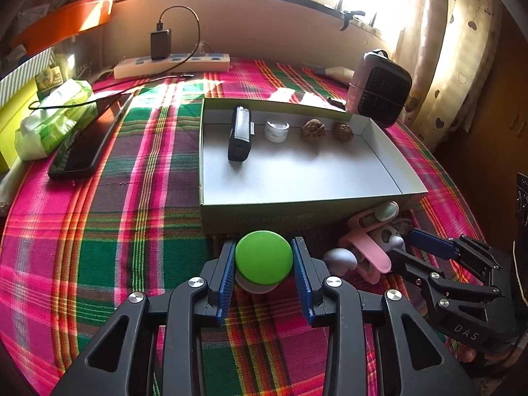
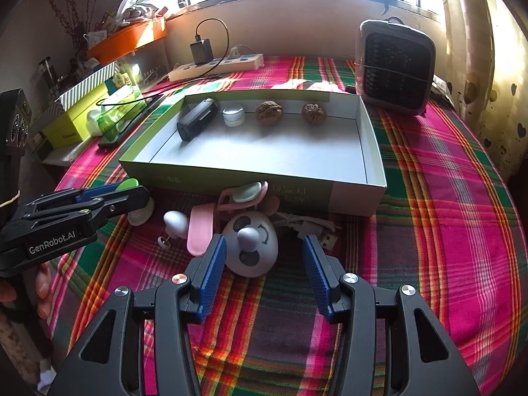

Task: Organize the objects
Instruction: 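Close the left tool on the green-topped object while the right tool grasps the white round toy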

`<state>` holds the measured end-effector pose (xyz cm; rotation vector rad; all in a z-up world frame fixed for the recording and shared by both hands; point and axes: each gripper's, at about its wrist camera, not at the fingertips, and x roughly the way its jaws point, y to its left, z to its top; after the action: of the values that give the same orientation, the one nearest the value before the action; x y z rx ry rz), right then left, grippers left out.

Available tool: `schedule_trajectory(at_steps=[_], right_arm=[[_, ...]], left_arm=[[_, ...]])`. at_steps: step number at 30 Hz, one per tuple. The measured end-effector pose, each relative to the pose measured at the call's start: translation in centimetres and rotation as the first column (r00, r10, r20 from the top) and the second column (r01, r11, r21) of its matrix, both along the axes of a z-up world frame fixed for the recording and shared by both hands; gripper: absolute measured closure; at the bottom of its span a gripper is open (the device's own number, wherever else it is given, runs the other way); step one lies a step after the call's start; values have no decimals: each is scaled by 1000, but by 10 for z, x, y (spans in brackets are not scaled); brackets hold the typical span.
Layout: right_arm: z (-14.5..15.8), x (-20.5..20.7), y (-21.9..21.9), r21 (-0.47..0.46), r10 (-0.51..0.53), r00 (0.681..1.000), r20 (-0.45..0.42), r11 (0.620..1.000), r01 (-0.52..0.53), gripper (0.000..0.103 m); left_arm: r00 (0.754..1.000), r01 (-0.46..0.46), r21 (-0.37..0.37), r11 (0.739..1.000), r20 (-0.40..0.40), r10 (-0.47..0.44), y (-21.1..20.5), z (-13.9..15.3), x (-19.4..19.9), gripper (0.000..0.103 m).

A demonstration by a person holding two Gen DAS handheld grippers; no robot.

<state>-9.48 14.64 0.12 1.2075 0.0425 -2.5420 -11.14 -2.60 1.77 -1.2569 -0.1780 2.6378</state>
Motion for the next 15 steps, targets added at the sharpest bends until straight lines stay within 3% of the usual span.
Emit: schedule_trajectory(at_steps=[15], right_arm=[[-6,-4,-7,9,18,1000,12,1000,-18,54]], left_arm=[[1000,12,19,1000,16,-13,-1,-5,-2,71]])
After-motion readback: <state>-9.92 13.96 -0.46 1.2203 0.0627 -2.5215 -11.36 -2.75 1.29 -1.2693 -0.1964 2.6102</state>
